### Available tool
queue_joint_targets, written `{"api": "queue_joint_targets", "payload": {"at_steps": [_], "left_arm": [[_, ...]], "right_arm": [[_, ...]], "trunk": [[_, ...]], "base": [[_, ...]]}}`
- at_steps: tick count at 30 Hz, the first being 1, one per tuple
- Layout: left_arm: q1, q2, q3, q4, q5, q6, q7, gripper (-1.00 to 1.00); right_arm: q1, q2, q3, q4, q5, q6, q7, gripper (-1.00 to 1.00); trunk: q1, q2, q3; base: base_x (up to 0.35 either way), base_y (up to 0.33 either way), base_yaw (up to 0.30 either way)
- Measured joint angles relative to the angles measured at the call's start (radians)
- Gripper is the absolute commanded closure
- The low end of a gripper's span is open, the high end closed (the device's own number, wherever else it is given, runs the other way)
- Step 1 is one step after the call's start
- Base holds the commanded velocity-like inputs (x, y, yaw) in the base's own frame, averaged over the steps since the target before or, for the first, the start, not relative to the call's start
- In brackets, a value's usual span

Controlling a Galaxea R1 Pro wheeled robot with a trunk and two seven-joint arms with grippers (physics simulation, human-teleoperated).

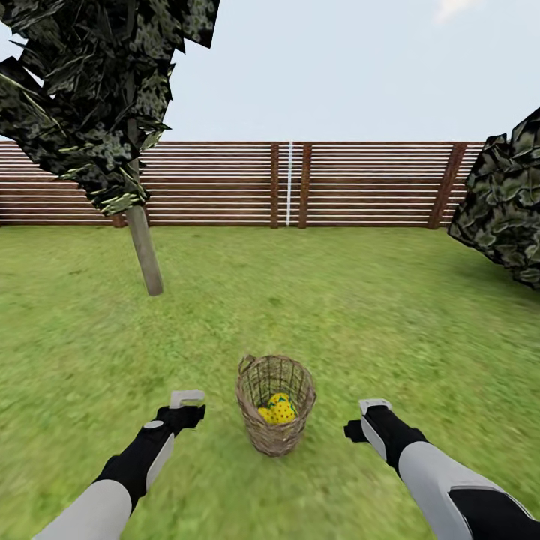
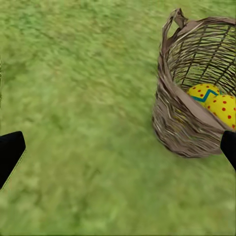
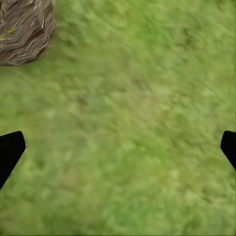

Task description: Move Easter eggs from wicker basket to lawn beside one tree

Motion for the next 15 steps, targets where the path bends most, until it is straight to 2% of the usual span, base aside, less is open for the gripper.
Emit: {"api": "queue_joint_targets", "payload": {"at_steps": [6, 11, 15], "left_arm": [[0.0, 0.0, 0.0, 0.0, 0.0, 0.0, 0.0, -1.0], [0.0, -0.002, -0.001, 0.001, 0.0, 0.001, 0.0, -1.0], [0.0, -0.002, -0.001, 0.002, 0.0, 0.001, 0.0, -1.0]], "right_arm": [[0.001, 0.001, -0.012, 0.0, -0.001, 0.003, 0.0, -1.0], [0.0, 0.0, -0.059, -0.001, 0.0, 0.005, 0.0, -1.0], [0.0, -0.001, -0.074, -0.001, 0.0, 0.007, 0.0, -1.0]], "trunk": [[0.0, 0.0, 0.003], [0.0, 0.0, 0.007], [0.0, 0.0, 0.01]], "base": [[0.228, 0.273, -0.216], [0.217, 0.285, -0.262], [0.218, 0.283, -0.265]]}}
